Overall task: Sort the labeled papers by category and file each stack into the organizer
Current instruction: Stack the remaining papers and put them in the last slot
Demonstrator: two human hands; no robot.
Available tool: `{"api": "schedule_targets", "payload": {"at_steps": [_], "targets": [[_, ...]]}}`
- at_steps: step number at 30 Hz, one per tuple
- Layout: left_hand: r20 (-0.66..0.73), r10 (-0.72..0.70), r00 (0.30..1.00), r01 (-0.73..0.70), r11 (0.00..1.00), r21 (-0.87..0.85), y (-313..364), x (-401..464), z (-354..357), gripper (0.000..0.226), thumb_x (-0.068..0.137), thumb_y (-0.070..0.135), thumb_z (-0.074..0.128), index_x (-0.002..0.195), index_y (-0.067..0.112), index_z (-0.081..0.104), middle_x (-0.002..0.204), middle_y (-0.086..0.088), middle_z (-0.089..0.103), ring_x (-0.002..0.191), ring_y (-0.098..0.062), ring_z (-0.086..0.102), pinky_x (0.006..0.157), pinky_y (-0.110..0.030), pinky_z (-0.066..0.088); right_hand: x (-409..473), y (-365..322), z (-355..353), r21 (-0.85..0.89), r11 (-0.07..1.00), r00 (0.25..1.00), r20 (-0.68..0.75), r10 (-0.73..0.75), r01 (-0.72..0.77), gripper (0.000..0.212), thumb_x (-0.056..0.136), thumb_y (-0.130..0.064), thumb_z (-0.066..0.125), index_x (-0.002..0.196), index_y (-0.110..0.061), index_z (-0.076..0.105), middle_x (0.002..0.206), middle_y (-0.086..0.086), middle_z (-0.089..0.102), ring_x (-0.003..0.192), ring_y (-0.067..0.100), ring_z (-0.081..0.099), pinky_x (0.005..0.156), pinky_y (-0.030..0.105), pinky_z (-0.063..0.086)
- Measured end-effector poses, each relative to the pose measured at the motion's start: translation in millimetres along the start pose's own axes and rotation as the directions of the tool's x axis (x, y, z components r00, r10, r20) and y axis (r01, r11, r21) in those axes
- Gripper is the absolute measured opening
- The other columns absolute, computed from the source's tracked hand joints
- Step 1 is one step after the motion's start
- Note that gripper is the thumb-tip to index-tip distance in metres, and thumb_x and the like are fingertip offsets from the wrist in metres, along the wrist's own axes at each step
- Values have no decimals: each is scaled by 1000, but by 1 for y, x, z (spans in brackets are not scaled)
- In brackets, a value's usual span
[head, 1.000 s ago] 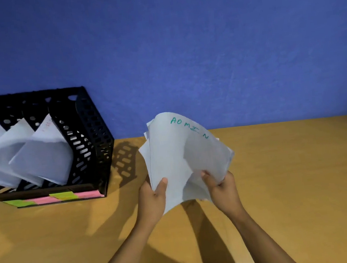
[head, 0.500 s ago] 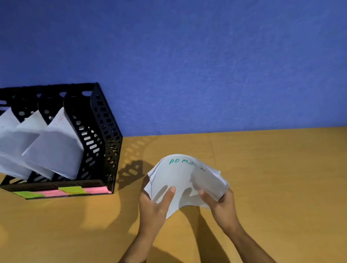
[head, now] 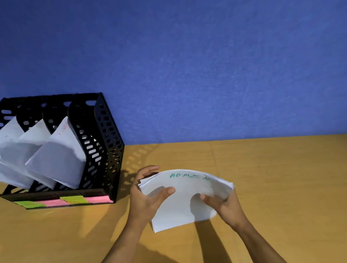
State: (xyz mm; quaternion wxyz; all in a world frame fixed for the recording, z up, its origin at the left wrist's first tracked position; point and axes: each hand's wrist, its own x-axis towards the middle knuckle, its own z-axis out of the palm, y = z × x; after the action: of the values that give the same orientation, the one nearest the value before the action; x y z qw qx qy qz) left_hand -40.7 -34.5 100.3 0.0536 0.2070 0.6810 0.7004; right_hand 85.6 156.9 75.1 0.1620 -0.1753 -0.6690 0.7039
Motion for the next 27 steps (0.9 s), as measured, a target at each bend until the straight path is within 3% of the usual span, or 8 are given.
{"api": "schedule_targets", "payload": {"at_steps": [4, 9, 11, 13, 16, 20, 23, 27], "targets": [[-43, -24, 999, 22, 999, -35, -5, 2, -2, 51, 56, 40, 88, 101, 35, 65, 101, 15, 68, 91, -6, 66, 73, -17, 53, 3, -2, 0, -9, 998, 998, -12, 55, -55, 35, 83, 2, 75, 103, -28, 75, 103, 2, 77, 96, 20, 73, 82, 39, 60], [41, -104, 994, 103, 994, 18, -14, -8, -4, 24, 72, 34, 80, 94, 26, 72, 94, 4, 75, 89, -12, 71, 75, -28, 57, -2, -2, 6, -48, 998, 999, 6, 32, -31, 45, 90, 5, 65, 95, -37, 79, 101, -7, 78, 97, 14, 72, 79, 25, 57], [-24, -168, 986, 169, 982, 82, -18, -13, 0, 11, 79, 35, 77, 88, 29, 75, 89, 5, 77, 90, -10, 72, 79, -35, 58, -4, -2, 11, -108, 994, 1000, 0, 9, -9, 48, 92, 3, 63, 94, -42, 77, 99, -12, 77, 93, 9, 71, 77, 20, 54], [-104, -183, 978, 191, 979, 70, -15, -15, 5, 3, 84, 30, 74, 86, 32, 75, 87, 9, 77, 87, -4, 71, 75, -27, 56, -4, -2, 16, -169, 985, 999, -16, -36, 33, 52, 94, 4, 59, 95, -44, 76, 93, -14, 76, 86, 4, 69, 73, 19, 52], [-172, -82, 982, 94, 993, 67, 1, -12, 16, 12, 89, 22, 69, 94, 32, 71, 93, 14, 75, 89, -1, 69, 73, -13, 50, -4, -8, 24, -208, 968, 986, -54, -156, 141, 47, 95, 1, 57, 103, -42, 75, 94, -17, 75, 83, -2, 67, 70, 12, 48], [-132, 23, 991, -20, 1000, 20, 28, -8, 20, 33, 84, 29, 72, 115, 34, 60, 114, 15, 68, 110, -8, 63, 87, -17, 49, -3, -25, 28, -243, 940, 949, -145, -279, 240, 37, 92, -12, 56, 101, -45, 73, 92, -21, 74, 85, -1, 69, 65, 9, 47], [3, 140, 990, -140, 990, -32, 38, -10, 14, 53, 83, 28, 72, 131, 24, 48, 129, 1, 62, 125, -20, 55, 98, -23, 45, -4, -34, 26, -259, 913, 909, -197, -368, 314, 44, 90, -3, 56, 99, -42, 72, 91, -21, 73, 84, 0, 68, 66, 10, 47], [90, 111, 990, -106, 993, -52, 31, -20, 10, 69, 80, 38, 73, 139, 23, 39, 135, -1, 58, 128, -26, 52, 102, -32, 45, -8, -41, 25, -276, 901, 865, -288, -411, 336, 41, 89, -3, 59, 97, -41, 71, 89, -23, 71, 82, 0, 67, 65, 10, 47]]}}
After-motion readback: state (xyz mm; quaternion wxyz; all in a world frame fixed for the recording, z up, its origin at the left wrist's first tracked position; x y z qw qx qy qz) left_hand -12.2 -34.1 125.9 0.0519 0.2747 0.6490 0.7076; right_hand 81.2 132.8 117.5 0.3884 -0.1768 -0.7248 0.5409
